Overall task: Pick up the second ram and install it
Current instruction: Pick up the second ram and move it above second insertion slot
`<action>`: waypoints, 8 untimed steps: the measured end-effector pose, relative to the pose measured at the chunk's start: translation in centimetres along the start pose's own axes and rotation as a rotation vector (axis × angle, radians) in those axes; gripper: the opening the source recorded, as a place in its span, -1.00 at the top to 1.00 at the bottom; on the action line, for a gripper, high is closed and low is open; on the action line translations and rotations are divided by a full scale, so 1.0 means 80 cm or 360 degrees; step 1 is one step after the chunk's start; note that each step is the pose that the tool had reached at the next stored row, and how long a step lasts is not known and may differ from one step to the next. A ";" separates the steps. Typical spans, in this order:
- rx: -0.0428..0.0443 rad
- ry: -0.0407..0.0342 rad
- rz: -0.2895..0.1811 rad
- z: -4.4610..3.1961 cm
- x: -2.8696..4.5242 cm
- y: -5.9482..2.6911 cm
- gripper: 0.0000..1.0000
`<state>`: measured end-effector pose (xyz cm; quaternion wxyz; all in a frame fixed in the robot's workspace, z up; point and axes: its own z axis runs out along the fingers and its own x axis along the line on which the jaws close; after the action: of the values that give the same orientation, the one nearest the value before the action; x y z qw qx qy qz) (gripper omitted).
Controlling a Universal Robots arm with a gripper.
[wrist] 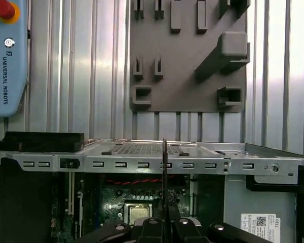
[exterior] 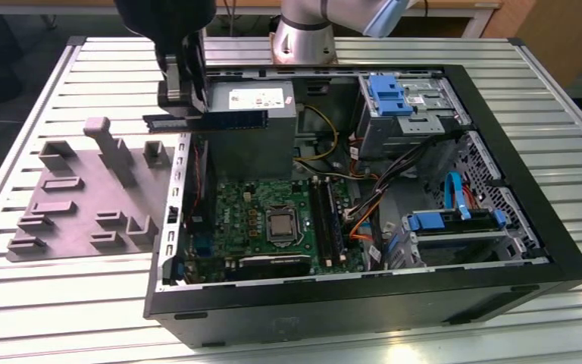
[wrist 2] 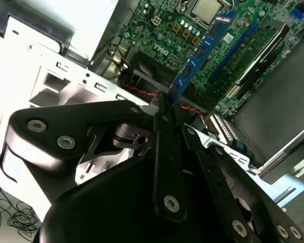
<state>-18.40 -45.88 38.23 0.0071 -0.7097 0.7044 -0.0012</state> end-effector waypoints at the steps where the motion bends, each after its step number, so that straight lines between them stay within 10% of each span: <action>1: 0.0000 0.0000 0.0000 0.0000 0.0000 -0.002 0.72; 8: 0.0000 0.0000 0.0000 0.0003 0.0001 -0.017 0.72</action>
<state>-17.03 -45.88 38.23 0.0071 -0.7097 0.7044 -0.0012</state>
